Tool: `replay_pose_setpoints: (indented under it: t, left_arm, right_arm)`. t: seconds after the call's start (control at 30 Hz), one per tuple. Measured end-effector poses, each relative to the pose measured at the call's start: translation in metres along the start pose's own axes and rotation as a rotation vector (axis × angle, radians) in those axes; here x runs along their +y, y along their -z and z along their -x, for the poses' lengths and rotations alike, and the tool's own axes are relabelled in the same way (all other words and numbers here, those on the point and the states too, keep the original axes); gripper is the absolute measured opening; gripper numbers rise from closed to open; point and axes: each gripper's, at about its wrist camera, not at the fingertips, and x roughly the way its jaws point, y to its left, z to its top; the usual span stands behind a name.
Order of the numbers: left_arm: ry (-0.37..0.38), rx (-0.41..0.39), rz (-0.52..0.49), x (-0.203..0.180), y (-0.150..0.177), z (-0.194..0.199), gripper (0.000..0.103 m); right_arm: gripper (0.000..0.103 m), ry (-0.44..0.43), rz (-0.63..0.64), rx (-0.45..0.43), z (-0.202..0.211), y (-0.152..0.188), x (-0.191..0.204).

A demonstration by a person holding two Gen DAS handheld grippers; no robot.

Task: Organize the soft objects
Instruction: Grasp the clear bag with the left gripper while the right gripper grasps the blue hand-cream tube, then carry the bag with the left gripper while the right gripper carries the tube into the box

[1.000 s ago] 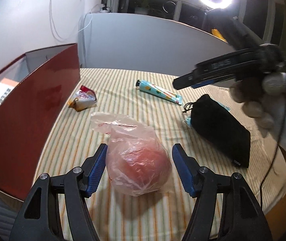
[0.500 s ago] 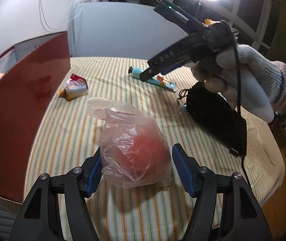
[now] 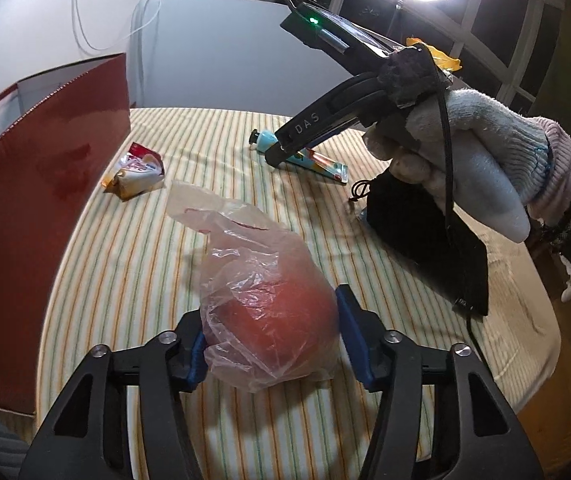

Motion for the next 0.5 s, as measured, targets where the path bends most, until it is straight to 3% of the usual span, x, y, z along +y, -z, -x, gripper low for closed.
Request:
replay_pose_setpoints:
  t: [0.07,0.33,0.5]
  left_arm:
    - [0.004,0.000,0.005,0.001,0.000,0.000,0.053]
    - [0.041,-0.010,0.051,0.012,0.000,0.003,0.051]
    - [0.034,-0.031,0.058,0.016,-0.001,0.010,0.051]
  right_arm:
    - [0.036,-0.001,0.000,-0.001,0.000,-0.004,0.004]
    - [0.026,-0.002,-0.014,-0.016,0.000,-0.006,0.008]
    - [0.025,-0.007,-0.044,-0.038,0.006,-0.004,0.003]
